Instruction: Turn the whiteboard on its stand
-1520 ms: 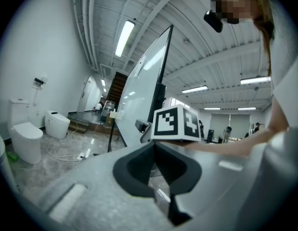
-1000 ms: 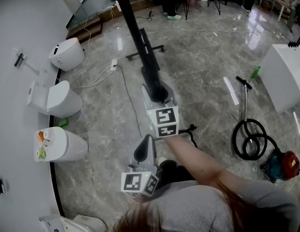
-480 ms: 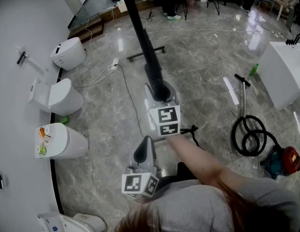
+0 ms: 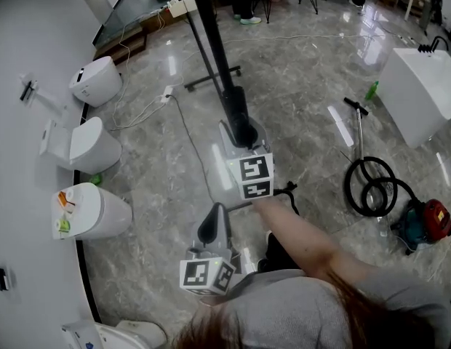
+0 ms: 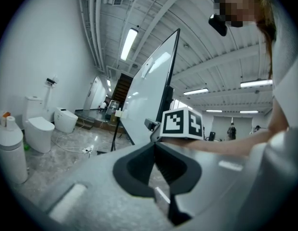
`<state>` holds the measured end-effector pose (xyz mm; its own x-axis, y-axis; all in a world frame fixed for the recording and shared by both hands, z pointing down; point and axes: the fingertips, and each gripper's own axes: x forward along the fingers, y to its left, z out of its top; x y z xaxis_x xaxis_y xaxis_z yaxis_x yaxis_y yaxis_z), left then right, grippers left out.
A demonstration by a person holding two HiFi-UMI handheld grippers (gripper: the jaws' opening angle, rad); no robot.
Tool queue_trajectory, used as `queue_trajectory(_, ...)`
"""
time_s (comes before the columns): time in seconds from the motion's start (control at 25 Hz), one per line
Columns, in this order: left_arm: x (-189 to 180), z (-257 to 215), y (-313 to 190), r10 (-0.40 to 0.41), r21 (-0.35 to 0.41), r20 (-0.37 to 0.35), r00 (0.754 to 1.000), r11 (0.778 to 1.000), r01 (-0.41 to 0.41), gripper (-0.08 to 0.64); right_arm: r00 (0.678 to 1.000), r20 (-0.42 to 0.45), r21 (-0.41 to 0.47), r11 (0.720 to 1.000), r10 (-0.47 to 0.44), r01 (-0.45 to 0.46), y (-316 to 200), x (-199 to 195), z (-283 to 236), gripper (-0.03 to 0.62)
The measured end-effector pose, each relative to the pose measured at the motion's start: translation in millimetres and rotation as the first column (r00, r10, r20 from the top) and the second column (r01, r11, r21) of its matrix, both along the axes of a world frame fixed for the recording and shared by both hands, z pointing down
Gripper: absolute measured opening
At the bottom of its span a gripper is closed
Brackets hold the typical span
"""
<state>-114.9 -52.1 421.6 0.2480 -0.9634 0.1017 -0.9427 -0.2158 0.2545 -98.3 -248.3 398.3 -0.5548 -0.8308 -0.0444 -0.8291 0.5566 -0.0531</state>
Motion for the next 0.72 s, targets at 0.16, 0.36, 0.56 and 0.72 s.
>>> queue_trajectory(0.16,12,-2,14,0.037,0.004,0.008,0.999,0.999,-0.037,-0.002,1.000,-0.003,0.002,1.000,0.000,0.000,20,6,0,0.150)
queue_trajectory(0.36,19,-2,29,0.060,0.010,0.016,0.998,0.998,-0.060,-0.002,1.000,0.004,0.001,1.000,0.001,-0.001,42,14,1,0.152)
queue_trajectory(0.56,24,-2,50,0.084,0.012,0.020,0.996,0.996,-0.085,-0.002,1.000,-0.006,0.014,1.000,0.018,-0.018,67,19,1,0.152)
queue_trajectory(0.72,30,2,67,0.101,0.008,0.012,0.995,0.995,-0.101,-0.002,1.000,-0.008,0.025,0.999,0.026,-0.025,86,23,0,0.152)
